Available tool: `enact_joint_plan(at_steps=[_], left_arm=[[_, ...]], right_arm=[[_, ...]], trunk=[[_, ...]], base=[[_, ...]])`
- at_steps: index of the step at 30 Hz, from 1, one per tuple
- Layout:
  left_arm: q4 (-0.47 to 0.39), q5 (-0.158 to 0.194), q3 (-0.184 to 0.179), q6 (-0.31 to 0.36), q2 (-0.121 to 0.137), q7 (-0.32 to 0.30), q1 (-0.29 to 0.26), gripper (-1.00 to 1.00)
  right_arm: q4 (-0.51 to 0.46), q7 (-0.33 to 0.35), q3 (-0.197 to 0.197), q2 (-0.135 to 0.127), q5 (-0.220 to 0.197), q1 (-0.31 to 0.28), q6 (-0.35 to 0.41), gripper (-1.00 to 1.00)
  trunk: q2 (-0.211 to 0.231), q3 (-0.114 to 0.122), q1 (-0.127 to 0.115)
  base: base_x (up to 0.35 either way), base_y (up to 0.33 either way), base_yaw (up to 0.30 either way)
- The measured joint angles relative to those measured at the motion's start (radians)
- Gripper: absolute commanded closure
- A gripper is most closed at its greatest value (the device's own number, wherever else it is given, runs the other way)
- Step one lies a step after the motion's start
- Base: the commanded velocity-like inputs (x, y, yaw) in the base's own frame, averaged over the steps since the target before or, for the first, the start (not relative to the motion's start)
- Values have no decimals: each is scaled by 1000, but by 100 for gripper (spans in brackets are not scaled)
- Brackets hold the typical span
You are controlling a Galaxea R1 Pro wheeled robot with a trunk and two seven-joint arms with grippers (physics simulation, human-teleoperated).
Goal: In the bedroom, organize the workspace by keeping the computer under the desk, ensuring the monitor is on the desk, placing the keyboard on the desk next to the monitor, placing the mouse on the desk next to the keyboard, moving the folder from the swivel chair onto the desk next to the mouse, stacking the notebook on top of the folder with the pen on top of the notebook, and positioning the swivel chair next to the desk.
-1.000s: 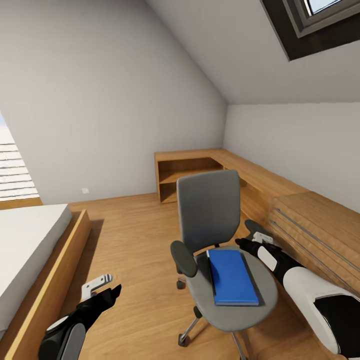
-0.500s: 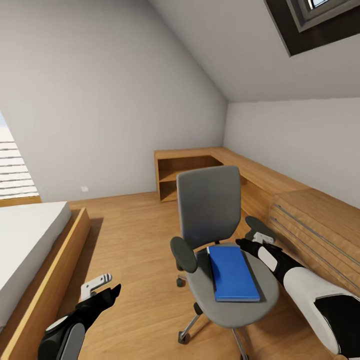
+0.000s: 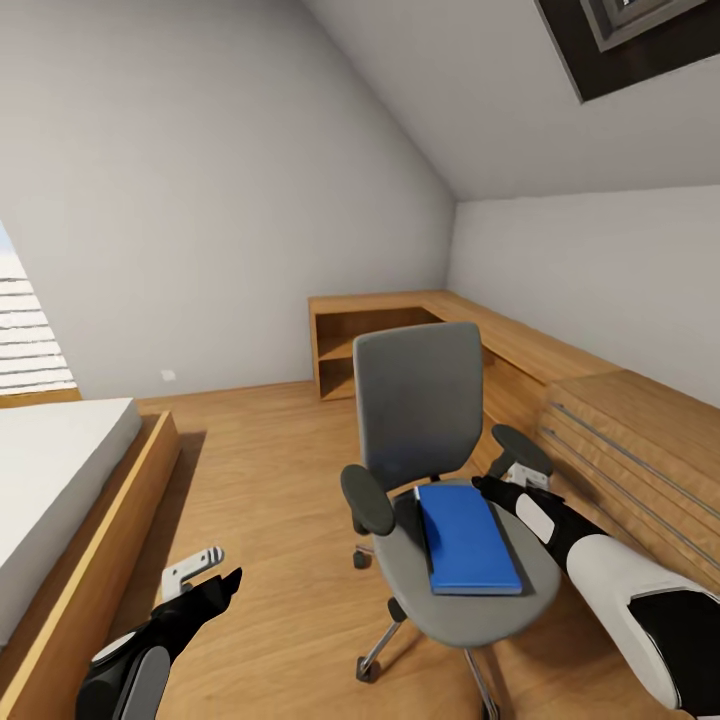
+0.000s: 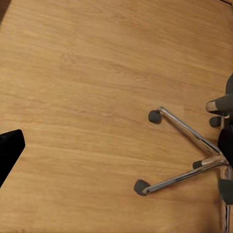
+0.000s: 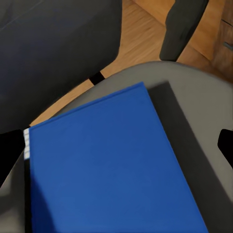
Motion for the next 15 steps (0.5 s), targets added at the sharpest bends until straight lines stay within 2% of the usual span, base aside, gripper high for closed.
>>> enact_joint_plan(at_steps=[15], left_arm=[[0, 1, 0, 1, 0, 0, 0, -100]], right_arm=[[0, 1, 0, 1, 0, 0, -7, -100]], trunk=[[-105, -47, 58]], base=[[0, 0, 0]])
